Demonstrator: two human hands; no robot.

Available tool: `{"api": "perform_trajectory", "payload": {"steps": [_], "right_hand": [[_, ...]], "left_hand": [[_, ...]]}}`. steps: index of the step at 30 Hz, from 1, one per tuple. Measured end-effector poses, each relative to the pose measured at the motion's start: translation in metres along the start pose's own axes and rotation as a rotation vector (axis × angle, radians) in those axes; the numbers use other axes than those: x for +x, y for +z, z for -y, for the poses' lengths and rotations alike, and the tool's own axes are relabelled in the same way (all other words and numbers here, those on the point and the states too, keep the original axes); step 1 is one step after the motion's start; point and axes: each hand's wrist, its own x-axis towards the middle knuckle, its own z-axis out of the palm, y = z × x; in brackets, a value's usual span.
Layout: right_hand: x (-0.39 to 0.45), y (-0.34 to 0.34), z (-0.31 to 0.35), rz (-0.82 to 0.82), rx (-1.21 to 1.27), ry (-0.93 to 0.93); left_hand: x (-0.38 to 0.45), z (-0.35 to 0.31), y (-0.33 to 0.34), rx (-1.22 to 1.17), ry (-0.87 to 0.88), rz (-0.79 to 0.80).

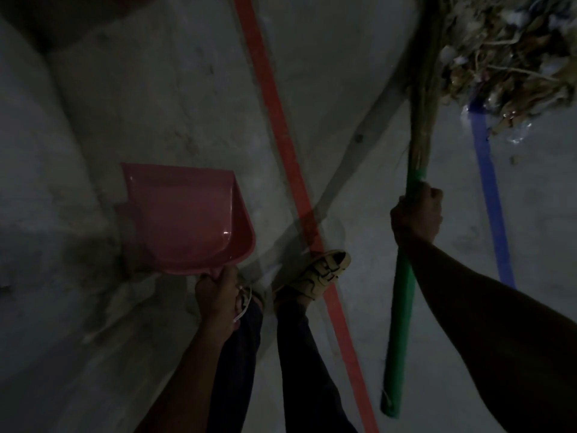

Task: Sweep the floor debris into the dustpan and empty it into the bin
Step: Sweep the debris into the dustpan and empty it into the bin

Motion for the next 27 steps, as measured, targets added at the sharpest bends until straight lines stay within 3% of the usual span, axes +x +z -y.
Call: {"api": "perform_trajectory", "payload": {"steps": [3, 6, 11, 15, 20, 24, 27], "right_hand": [[0.008, -0.018, -0.002, -0.058, 0.017, -0.009], [0.002, -0.028, -0.020, -0.041, 0.055, -0.130], [-0.012, -0.030, -0.060, 0.120, 0.061, -0.181], [-0.004, -0.040, -0.086, 0.272, -0.125, -0.181], [0.009, -0.059, -0.106, 0.051, -0.141, -0.081], [0.023, -0.071, -0.098, -0.153, 0.015, 0.045], [0.028, -0.075, -0.095, -0.214, 0.095, 0.134]], "left_hand": [[-0.019, 0.002, 0.014, 0.029, 0.018, 0.064], [-0.037, -0.006, 0.032, 0.109, 0.054, 0.086], [-0.051, -0.022, 0.070, 0.214, 0.085, 0.172], [-0.062, -0.040, 0.099, 0.259, 0.145, 0.232], [-0.068, -0.068, 0.137, 0.294, 0.208, 0.288], [-0.067, -0.087, 0.164, 0.338, 0.219, 0.280], [-0.065, -0.098, 0.176, 0.375, 0.216, 0.302]]}}
